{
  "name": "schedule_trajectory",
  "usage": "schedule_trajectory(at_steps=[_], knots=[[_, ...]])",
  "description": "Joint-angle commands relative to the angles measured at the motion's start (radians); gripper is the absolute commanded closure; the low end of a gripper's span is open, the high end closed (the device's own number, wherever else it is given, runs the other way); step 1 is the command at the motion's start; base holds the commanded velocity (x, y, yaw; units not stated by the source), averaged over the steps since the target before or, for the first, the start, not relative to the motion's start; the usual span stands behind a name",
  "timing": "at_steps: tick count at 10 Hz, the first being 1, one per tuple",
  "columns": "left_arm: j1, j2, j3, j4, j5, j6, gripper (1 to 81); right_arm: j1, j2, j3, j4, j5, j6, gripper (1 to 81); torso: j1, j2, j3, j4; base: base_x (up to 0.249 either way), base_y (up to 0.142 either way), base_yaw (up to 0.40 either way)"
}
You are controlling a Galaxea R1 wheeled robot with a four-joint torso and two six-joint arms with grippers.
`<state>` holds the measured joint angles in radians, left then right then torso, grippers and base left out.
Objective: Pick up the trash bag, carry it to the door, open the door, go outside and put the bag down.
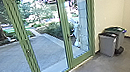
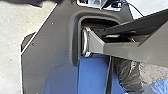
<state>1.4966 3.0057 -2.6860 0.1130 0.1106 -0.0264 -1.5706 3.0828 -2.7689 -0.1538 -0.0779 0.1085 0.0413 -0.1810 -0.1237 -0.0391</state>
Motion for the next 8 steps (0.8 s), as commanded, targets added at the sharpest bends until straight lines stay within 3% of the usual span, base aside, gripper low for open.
schedule_trajectory(at_steps=[1,8], knots=[[-0.051,0.000,0.001,0.010,0.060,0.003,81.1,0.046,0.010,0.006,-0.007,-0.060,-0.007,1.0,0.000,0.000,0.000,0.000,0.173,-0.073,0.000],[-0.051,0.004,0.003,0.010,0.060,0.003,81.1,0.046,0.007,0.003,-0.006,-0.059,-0.007,1.0,0.000,0.000,0.000,0.000,0.173,-0.077,0.000]])
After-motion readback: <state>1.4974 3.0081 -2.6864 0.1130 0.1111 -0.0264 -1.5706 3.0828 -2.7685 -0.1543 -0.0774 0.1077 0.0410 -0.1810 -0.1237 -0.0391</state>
